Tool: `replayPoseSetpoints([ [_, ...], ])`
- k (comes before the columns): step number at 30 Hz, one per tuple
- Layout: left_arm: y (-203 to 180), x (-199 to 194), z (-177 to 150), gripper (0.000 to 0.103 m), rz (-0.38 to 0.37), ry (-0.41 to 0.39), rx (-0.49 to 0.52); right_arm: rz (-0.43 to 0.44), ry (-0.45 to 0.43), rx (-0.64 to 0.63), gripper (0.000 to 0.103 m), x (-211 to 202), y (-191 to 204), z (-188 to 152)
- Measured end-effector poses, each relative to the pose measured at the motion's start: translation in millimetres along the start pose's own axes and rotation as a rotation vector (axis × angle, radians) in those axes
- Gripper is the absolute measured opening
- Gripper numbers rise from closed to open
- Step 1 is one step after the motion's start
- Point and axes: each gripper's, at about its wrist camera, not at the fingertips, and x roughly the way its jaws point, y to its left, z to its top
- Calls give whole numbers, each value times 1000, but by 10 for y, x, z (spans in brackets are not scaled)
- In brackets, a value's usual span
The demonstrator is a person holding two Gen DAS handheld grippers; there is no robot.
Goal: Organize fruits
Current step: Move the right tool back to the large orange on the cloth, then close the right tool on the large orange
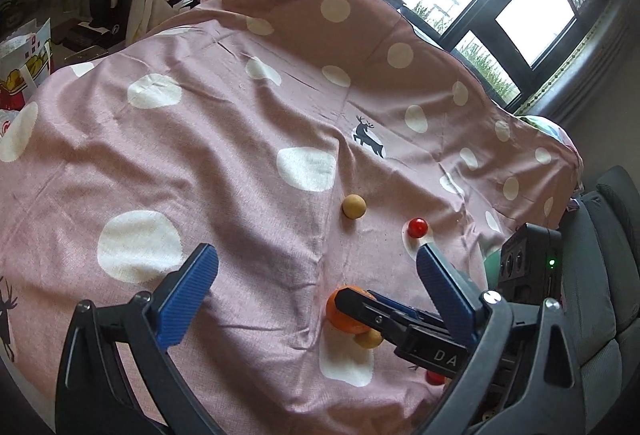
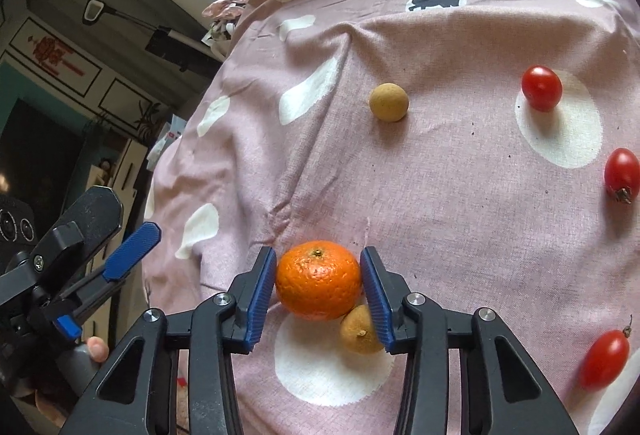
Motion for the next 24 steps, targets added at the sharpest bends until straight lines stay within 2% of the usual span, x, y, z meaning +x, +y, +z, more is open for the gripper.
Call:
replayPoseSetpoints([
  [4, -62, 23, -20, 98, -13, 6, 25, -12, -56, 8, 45, -261, -46, 20],
  [10, -217, 129, -108, 92, -43, 54, 74, -222, -114, 9, 45, -609, -241, 20],
  [17, -468, 348, -280, 79, -72, 147, 148, -296, -44, 11, 45, -520, -442, 3],
  [21, -545, 425, -352, 77, -72, 179, 176, -248, -56, 39, 45, -612, -498, 12],
  [23, -586, 449, -379, 76, -82, 189, 189, -253, -86, 48, 45, -721, -519, 17],
  [24, -613, 458, -394, 72, -88, 195, 195, -263, -103, 54, 45, -773, -536, 20],
])
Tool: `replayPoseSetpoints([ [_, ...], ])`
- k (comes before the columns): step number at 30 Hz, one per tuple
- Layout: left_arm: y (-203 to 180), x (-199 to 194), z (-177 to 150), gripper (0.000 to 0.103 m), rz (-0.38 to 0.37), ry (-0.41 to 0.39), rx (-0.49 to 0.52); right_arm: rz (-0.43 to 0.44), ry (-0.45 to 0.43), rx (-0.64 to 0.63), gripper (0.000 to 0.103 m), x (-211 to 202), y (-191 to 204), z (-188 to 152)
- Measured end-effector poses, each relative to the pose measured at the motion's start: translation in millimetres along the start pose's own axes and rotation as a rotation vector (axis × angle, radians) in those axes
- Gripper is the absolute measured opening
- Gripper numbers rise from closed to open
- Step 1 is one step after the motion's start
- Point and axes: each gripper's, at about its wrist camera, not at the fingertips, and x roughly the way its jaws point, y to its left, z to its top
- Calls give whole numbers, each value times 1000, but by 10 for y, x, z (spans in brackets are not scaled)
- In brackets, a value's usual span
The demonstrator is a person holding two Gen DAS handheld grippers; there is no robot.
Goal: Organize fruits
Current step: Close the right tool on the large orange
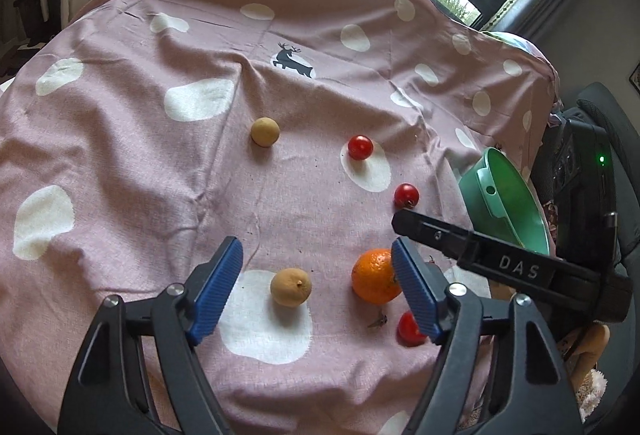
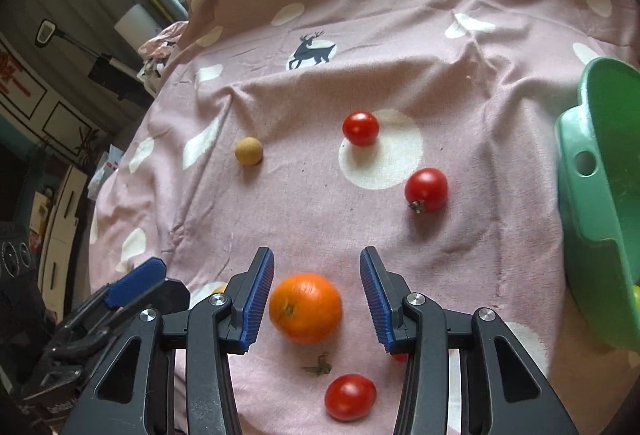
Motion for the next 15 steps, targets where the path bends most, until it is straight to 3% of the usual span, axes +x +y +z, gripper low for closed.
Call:
replayPoseSetpoints([
  [3, -96, 65, -40, 62, -29, 31, 26, -13, -18, 33, 46, -88, -84, 15],
  [6, -228, 150, -97, 57, -38, 59, 71, 32, 5, 74, 46, -111, -158, 14],
  [9, -333, 252, -143, 57, -44, 89, 105, 76, 17, 91, 46, -92, -164, 1],
  [15, -432, 442, -212, 55, -34, 149, 134, 80, 43, 95, 46, 25, -126, -30],
])
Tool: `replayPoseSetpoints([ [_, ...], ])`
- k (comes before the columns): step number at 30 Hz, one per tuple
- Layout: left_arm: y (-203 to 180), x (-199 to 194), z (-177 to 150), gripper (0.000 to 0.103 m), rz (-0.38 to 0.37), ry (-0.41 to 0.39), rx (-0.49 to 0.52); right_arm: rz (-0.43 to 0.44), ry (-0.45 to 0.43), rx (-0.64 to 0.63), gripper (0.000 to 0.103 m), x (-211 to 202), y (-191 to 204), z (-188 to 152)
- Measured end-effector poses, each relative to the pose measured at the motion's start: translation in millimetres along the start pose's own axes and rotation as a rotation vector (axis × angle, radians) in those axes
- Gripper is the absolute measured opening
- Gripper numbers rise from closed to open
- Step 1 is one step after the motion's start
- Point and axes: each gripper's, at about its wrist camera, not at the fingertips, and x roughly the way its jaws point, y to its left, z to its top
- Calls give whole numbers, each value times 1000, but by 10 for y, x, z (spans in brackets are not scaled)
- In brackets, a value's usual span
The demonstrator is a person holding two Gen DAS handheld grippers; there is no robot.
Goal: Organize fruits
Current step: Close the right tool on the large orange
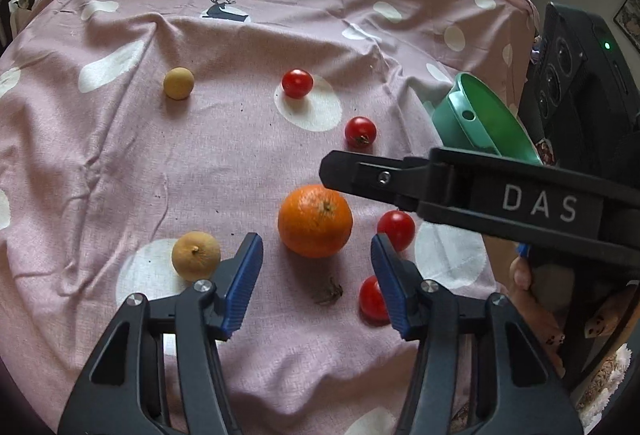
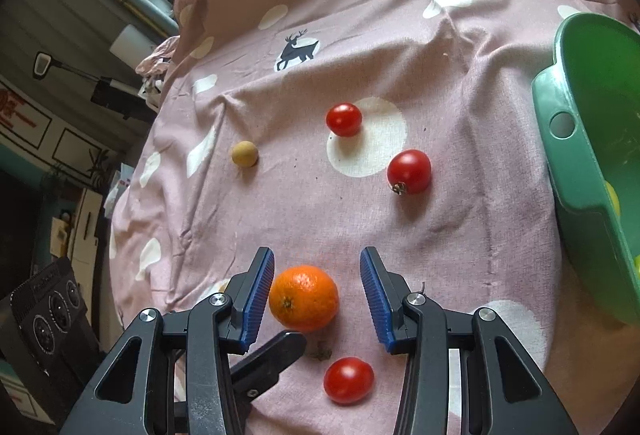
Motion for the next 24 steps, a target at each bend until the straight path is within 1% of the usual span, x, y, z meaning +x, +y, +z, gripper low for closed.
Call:
replayPoseSetpoints([
  [3, -17, 48, -9, 55, -7, 13, 5, 16, 23, -1, 46, 67, 22, -15],
  [5, -27, 77, -15, 55, 20, 14, 14, 25, 36, 1, 46, 106, 23, -24],
  [6, -22, 89, -15, 55, 15, 18, 11, 18, 39, 5, 46, 121, 20, -30],
  [9, -6, 111, -8, 55, -29, 31, -8, 7, 47, -1, 46, 156, 20, -40],
  [12, -14, 133, -8, 55, -22, 33, -8, 29, 59, -3, 46, 178, 28, -45],
  [14, -18, 150, -14, 54, -23, 41, -8, 23, 59, -10, 46, 189, 39, -48],
  [20, -12, 172, -2, 49, -21, 33, -13, 20, 81, -14, 45, 248, 42, -61],
  [24, 7, 175, 5, 44, -15, 26, -16, 16, 77, -16, 45, 243, 41, -60],
])
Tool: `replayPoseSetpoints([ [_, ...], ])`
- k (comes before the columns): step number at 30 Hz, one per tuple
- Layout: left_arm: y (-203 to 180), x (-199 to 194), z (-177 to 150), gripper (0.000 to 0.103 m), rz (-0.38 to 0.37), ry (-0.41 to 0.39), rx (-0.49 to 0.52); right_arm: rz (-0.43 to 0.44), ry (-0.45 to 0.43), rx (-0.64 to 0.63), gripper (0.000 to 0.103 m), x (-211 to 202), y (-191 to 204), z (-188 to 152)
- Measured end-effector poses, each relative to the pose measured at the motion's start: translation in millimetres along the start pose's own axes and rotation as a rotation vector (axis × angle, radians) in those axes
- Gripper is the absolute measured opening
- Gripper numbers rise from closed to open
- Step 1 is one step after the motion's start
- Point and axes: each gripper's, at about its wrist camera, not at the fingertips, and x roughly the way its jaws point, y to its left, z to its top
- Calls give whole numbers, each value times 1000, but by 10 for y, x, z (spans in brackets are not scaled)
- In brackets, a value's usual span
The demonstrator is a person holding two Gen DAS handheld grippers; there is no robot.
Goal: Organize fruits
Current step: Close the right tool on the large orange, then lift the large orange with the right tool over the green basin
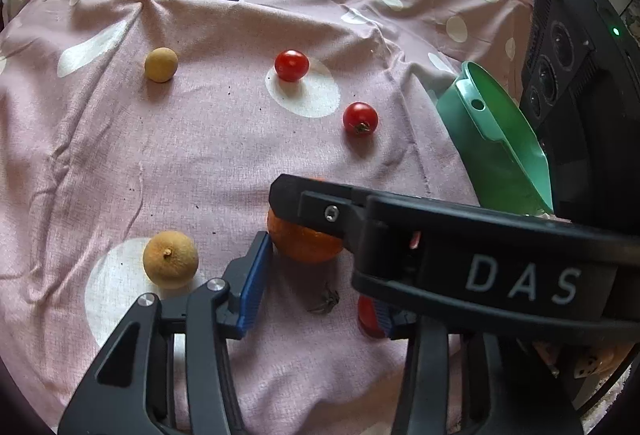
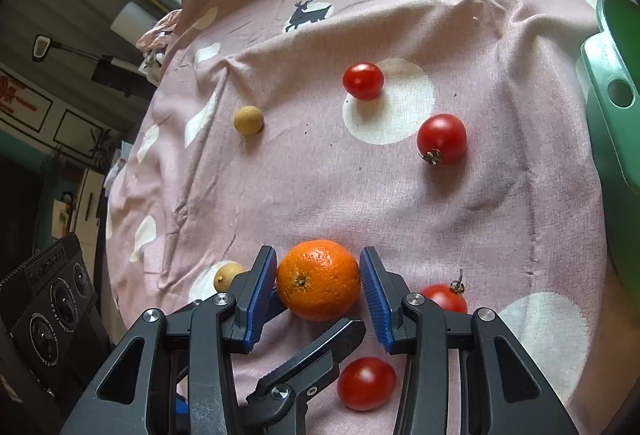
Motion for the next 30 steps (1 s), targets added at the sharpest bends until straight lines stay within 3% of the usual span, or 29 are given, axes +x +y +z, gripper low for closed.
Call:
replayPoseSetpoints([
  [14, -37, -169, -3, 42, 12, -54, 15, 4, -21, -28, 45, -96, 82, -27],
  [30, -559, -527, 193, 42, 40, -202, 119, 20, -193, -76, 45, -777, 205, -23],
])
